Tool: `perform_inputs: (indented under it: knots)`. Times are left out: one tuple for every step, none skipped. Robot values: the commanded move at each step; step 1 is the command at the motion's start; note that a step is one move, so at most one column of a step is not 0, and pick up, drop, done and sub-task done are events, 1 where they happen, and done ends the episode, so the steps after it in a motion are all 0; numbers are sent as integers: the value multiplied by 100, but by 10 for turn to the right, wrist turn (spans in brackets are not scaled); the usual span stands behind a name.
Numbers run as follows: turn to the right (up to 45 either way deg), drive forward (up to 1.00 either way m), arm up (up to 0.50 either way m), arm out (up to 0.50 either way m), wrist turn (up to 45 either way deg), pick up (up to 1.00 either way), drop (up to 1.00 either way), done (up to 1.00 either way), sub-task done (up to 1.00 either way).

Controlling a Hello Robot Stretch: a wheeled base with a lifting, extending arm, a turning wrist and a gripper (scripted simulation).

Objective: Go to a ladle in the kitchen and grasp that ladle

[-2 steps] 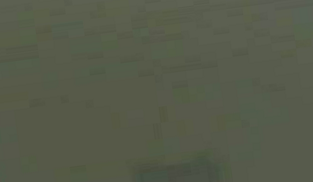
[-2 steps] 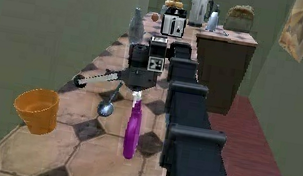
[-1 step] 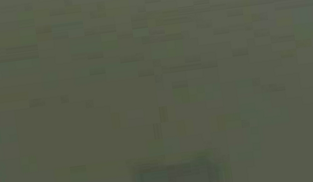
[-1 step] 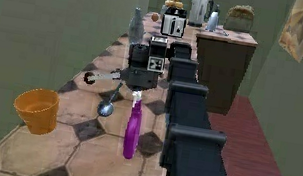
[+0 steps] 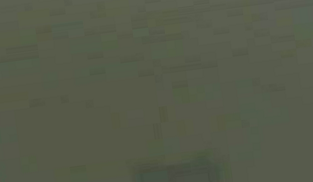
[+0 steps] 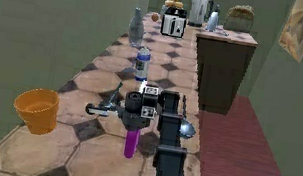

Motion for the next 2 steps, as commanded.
perform_inputs:
  knots:
    - [0,0,0,0,0,100,0,0,0]
    - [0,0,10,0,0,0,0,0,0]
